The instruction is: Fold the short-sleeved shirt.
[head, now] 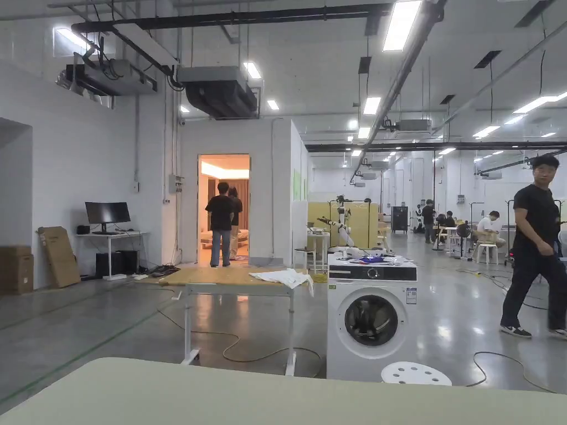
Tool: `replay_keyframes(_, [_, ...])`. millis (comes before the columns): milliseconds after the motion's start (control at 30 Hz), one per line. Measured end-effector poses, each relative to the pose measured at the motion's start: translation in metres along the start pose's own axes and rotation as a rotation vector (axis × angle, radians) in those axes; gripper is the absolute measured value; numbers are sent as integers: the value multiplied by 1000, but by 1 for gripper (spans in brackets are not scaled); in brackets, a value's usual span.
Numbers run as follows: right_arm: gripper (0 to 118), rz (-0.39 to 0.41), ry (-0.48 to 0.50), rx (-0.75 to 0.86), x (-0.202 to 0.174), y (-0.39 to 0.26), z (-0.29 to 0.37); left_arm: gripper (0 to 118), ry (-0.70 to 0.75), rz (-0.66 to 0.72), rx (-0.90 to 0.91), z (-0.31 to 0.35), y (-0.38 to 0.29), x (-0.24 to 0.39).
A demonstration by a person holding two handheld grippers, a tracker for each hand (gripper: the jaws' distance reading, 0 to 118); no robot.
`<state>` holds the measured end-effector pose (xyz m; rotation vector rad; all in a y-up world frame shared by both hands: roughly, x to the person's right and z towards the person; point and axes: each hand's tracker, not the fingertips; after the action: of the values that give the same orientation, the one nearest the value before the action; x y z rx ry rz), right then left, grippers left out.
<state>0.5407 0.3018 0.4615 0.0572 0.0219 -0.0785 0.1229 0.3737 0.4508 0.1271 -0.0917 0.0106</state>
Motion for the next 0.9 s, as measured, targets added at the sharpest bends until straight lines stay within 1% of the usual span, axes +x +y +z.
replay_keyframes(900, [0,-4,-17,-4,4,2,0,0,-11,-15,-16,-3,1,1])
